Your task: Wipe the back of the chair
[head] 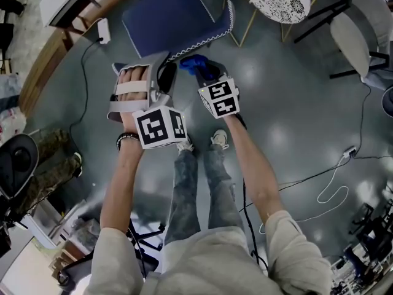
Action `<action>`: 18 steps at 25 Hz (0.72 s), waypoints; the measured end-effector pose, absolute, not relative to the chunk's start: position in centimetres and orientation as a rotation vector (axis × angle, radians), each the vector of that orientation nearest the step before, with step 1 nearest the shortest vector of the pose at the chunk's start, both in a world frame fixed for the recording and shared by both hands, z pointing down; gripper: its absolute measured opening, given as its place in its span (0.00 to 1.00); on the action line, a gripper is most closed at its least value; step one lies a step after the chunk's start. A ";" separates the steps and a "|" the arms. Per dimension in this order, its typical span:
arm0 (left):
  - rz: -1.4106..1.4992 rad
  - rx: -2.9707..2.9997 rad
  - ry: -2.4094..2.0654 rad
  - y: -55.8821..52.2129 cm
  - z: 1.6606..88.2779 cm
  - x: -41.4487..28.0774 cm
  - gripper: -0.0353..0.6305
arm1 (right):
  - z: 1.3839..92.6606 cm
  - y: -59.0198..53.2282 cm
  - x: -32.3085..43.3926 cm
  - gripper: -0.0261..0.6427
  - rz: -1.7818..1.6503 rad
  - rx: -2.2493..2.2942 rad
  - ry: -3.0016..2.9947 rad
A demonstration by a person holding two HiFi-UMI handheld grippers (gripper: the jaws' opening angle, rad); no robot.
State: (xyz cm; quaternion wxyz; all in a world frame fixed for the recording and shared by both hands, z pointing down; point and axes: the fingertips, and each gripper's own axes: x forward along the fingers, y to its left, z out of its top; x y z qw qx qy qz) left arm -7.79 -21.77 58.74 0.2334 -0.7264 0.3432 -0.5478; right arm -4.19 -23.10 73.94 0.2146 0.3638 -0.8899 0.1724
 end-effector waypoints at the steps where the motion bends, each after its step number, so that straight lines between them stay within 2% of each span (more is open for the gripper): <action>1: -1.504 -1.996 0.943 -21.8 58.7 -7.7 0.30 | 73.9 -23.1 -5.0 0.12 0.478 0.992 -2.476; 8: -1.502 -1.999 0.939 -21.8 58.8 -7.6 0.30 | 73.0 -24.2 -7.6 0.12 0.460 0.952 -2.500; 18: -1.500 -1.996 0.943 -21.9 58.8 -7.7 0.30 | 73.1 -27.8 -3.0 0.12 0.441 1.053 -2.447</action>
